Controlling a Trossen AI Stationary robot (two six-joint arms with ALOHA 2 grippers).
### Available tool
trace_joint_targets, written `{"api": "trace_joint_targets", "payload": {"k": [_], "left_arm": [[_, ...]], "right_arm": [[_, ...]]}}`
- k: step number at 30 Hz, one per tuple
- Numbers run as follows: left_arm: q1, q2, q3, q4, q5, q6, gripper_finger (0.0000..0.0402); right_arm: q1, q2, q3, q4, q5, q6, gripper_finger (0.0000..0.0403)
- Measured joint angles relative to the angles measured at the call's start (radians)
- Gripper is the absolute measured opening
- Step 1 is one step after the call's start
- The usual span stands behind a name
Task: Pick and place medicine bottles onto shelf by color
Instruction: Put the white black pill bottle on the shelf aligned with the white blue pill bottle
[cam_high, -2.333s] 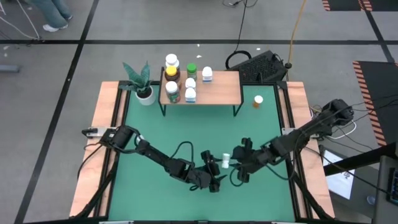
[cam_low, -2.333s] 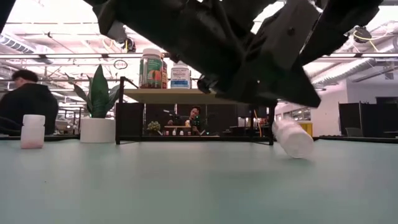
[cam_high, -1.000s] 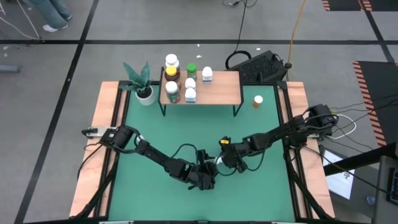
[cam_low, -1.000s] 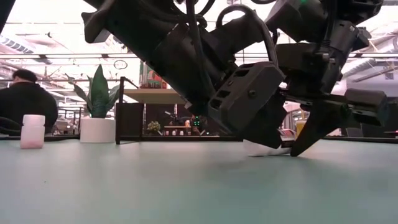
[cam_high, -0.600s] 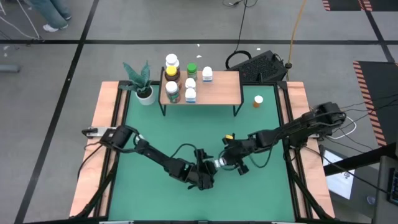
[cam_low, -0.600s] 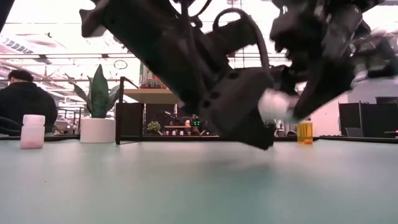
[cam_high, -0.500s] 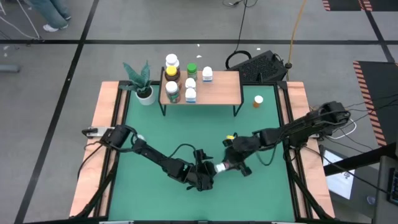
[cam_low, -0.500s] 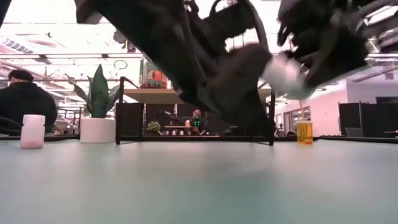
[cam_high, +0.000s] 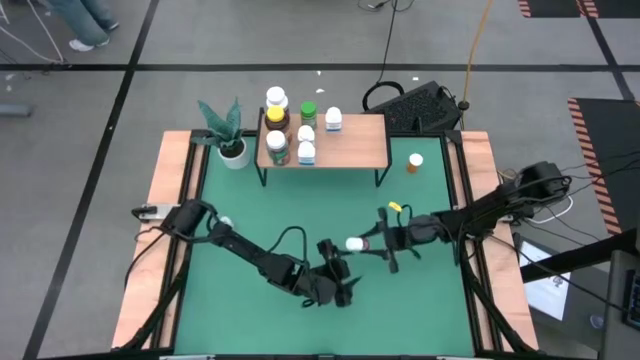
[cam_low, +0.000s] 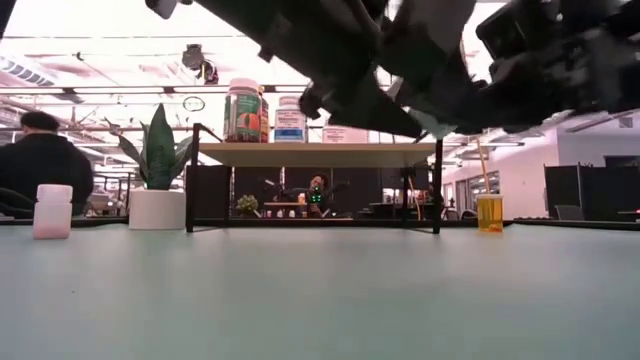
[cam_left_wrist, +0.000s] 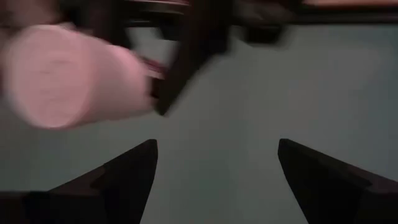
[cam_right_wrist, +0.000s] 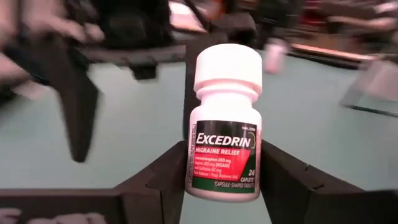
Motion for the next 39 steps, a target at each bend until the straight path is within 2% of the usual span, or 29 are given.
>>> {"api": "trace_joint_targets", "payload": {"k": [5, 10, 13, 16, 23, 27, 32, 39], "left_arm": [[0.025, 0.0, 0.0, -0.031, -0.184, -0.15, 0.0335], [0.046, 0.0, 0.0, 0.011, -0.221, -0.261, 0.0335], [0.049, 0.001, -0.001, 0.079, -0.221, -0.236, 0.0329], [0.047, 0.002, -0.001, 0.141, -0.219, -0.197, 0.0303], [0.046, 0.002, 0.0, 0.16, -0.22, -0.19, 0.0207], [0.045, 0.002, -0.001, 0.167, -0.226, -0.175, 0.018], [0.043, -0.011, -0.001, 0.169, -0.229, -0.152, 0.0189], [0.033, -0.061, -0.002, 0.127, -0.222, -0.101, 0.0244]], "right_arm": [[0.087, 0.044, 0.01, 0.019, 0.247, -0.111, 0.0161], [0.151, 0.11, 0.015, 0.113, 0.438, -0.182, 0.016], [0.175, 0.152, 0.015, 0.204, 0.51, -0.221, 0.0162], [0.192, 0.176, 0.015, 0.285, 0.543, -0.251, 0.0161], [0.212, 0.176, 0.015, 0.314, 0.561, -0.282, 0.0161], [0.218, 0.176, 0.015, 0.304, 0.593, -0.291, 0.0161], [0.223, 0.175, 0.016, 0.314, 0.596, -0.299, 0.0161], [0.224, 0.175, 0.017, 0.314, 0.594, -0.308, 0.0161]]}}
